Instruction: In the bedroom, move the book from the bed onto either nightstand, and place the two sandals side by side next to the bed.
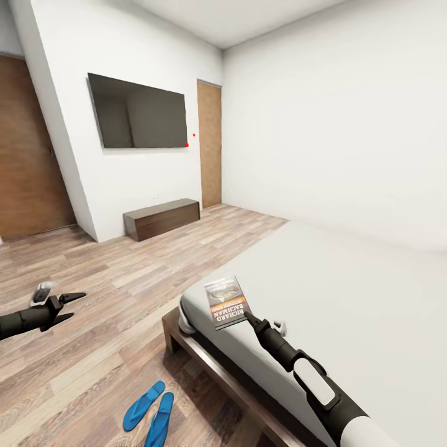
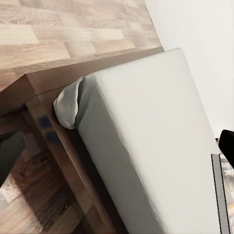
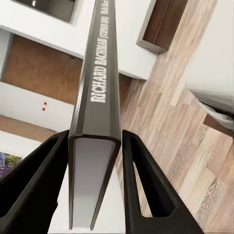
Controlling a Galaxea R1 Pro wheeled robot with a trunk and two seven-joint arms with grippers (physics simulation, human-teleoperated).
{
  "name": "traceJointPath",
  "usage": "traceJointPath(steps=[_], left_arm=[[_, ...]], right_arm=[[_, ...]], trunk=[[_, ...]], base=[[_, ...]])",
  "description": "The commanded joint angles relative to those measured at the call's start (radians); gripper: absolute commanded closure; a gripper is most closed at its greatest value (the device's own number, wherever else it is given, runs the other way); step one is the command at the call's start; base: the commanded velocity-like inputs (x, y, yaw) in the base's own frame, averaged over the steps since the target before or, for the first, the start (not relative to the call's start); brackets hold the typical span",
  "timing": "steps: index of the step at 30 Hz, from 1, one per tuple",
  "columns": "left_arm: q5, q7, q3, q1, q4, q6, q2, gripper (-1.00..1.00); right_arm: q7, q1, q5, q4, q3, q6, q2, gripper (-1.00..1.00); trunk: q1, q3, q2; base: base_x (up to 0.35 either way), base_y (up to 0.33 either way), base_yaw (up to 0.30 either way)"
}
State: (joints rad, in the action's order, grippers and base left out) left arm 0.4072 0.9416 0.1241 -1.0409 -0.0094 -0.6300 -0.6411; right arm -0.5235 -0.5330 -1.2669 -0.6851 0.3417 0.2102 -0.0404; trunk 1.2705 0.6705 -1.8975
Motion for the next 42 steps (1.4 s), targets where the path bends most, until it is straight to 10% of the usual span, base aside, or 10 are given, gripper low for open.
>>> traceJointPath(steps=[1, 14, 24, 42], left_arm=[[-0.005, 0.001, 0.008, -0.001, 0.000, -0.007, 0.000, -1.00], [-0.007, -0.026, 0.008, 0.002, 0.000, 0.007, 0.026, -1.00], [-0.007, -0.236, 0.008, 0.032, 0.000, 0.069, 0.103, -1.00], [-0.002, -0.309, 0.010, 0.260, -0.001, 0.217, 0.105, -1.00]], right_arm=[[-0.001, -0.001, -0.012, -0.001, 0.003, 0.005, -0.001, 1.00], [-0.003, -0.001, -0.012, -0.001, 0.004, 0.005, -0.001, 1.00], [-0.004, -0.001, -0.014, -0.001, 0.002, 0.006, -0.001, 1.00], [-0.004, -0.001, -0.013, -0.001, 0.003, 0.006, -0.001, 1.00]], trunk=[[0.000, 0.001, -0.001], [0.000, 0.001, -0.001], [0.000, 0.001, -0.001], [0.000, 0.001, -0.001]], base=[[0.000, 0.000, 0.265], [0.000, 0.000, 0.265], [0.000, 0.000, 0.265], [0.000, 0.000, 0.265]])
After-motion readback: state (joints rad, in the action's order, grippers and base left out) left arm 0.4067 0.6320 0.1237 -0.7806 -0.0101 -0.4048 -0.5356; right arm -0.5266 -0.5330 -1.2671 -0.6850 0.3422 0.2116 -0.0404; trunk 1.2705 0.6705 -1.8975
